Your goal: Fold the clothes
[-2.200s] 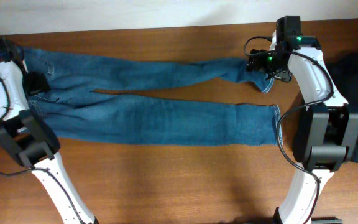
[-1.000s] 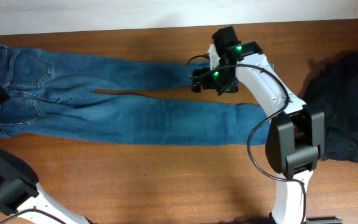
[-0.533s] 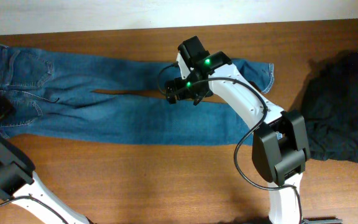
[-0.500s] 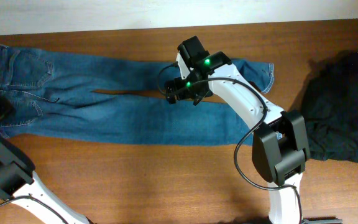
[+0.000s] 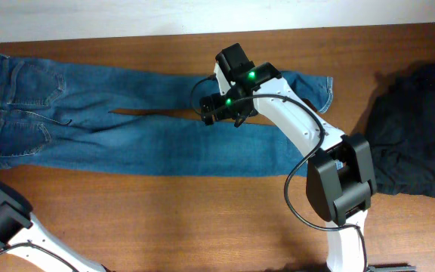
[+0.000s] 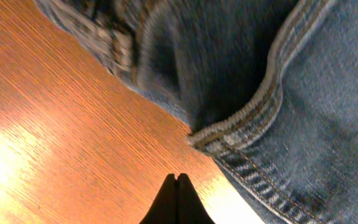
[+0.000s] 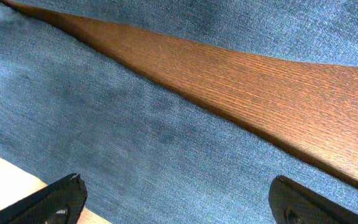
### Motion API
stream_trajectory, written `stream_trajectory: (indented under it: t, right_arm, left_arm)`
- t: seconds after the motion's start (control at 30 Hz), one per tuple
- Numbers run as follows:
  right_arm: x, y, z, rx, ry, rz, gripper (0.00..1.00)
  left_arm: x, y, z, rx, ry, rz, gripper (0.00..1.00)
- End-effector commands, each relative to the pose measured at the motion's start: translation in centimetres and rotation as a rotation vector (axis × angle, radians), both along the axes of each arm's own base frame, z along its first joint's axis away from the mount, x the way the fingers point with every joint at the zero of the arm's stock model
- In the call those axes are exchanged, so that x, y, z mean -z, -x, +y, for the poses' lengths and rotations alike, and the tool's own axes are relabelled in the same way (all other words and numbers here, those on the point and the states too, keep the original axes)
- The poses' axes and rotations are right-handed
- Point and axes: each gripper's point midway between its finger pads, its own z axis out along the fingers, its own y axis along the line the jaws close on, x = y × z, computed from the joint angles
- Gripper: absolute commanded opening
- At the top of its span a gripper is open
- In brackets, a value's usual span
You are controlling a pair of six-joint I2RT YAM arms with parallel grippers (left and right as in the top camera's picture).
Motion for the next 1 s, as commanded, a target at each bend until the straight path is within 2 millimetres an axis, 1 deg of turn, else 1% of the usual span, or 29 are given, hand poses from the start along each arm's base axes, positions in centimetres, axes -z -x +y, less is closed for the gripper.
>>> stream_trajectory:
  t: [0.0, 0.03, 0.1, 0.13, 0.17, 0.2, 0.23, 0.27, 0.3, 0.33, 0.37, 0.4, 0.5, 0.67, 0.8, 0.87, 0.97]
  right_arm:
    - [-0.2, -0.2, 0.2, 0.002, 0.002, -0.013, 0.99]
    - [-0.2, -0.3, 0.2, 0.002, 0.003, -0.013, 0.99]
    - [-0.2, -0.3, 0.2, 0.002, 0.002, -0.015, 0.99]
    - [-0.2, -0.4, 0.1, 0.006, 0.011, -0.018, 0.99]
    - [-0.2, -0.4, 0.0, 0.008, 0.018, -0.021, 0.98]
    - [-0.1, -0.5, -0.1, 0.011, 0.025, -0.024, 0.99]
    - [-0.2, -0.5, -0.1, 0.011, 0.024, -0.024, 0.99]
    - [-0.2, -0.5, -0.1, 0.011, 0.024, -0.024, 0.99]
    - [-0.2, -0.5, -0.1, 0.011, 0.024, -0.025, 0.99]
    - [-0.2, -0.5, -0.1, 0.011, 0.024, -0.025, 0.99]
    - [-0.2, -0.5, -0.1, 0.011, 0.023, -0.024, 0.99]
    - [-0.2, -0.5, -0.1, 0.011, 0.024, -0.024, 0.99]
    - [-0.1, -0.5, -0.1, 0.011, 0.023, -0.023, 0.99]
    - [-0.1, -0.4, -0.1, 0.011, 0.024, -0.023, 0.99]
    - [0.0, -0.2, -0.2, 0.011, 0.029, -0.013, 0.99]
    - [0.0, -0.1, -0.3, 0.011, 0.032, -0.006, 0.99]
    - [0.0, -0.1, -0.3, 0.011, 0.032, -0.007, 0.99]
  left_arm:
    - [1.0, 0.3, -0.8, -0.009, 0.041, 0.025, 0.01]
    - [0.8, 0.3, -0.8, -0.009, 0.040, 0.021, 0.01]
    - [-0.3, -0.5, -1.2, -0.004, 0.055, -0.028, 0.01]
    - [-1.6, -1.5, -1.4, 0.003, 0.067, -0.091, 0.05]
    - [-2.4, -2.0, -1.5, 0.007, 0.069, -0.120, 0.12]
    - [-3.7, -2.6, -1.6, 0.014, 0.068, -0.165, 0.23]
    - [-5.6, -3.6, -1.8, 0.024, 0.068, -0.231, 0.34]
    - [-7.3, -4.2, -1.9, 0.010, 0.062, -0.283, 0.41]
    - [-7.8, -4.2, -1.8, -0.008, 0.053, -0.295, 0.51]
    - [-8.3, -4.2, -1.6, -0.011, 0.038, -0.307, 0.82]
    - [-8.3, -4.2, -1.4, -0.014, 0.034, -0.307, 0.91]
    - [-8.3, -4.1, -1.3, -0.019, 0.036, -0.306, 0.94]
    - [-7.2, -3.7, -1.4, -0.030, 0.051, -0.291, 0.96]
    - [-5.5, -3.6, -1.5, -0.036, 0.063, -0.283, 0.96]
    - [-3.4, -3.5, -1.3, -0.063, 0.067, -0.284, 0.96]
    - [-2.1, -3.4, -1.5, -0.088, 0.079, -0.288, 0.95]
    - [-1.1, -3.3, -1.7, -0.089, 0.084, -0.281, 0.93]
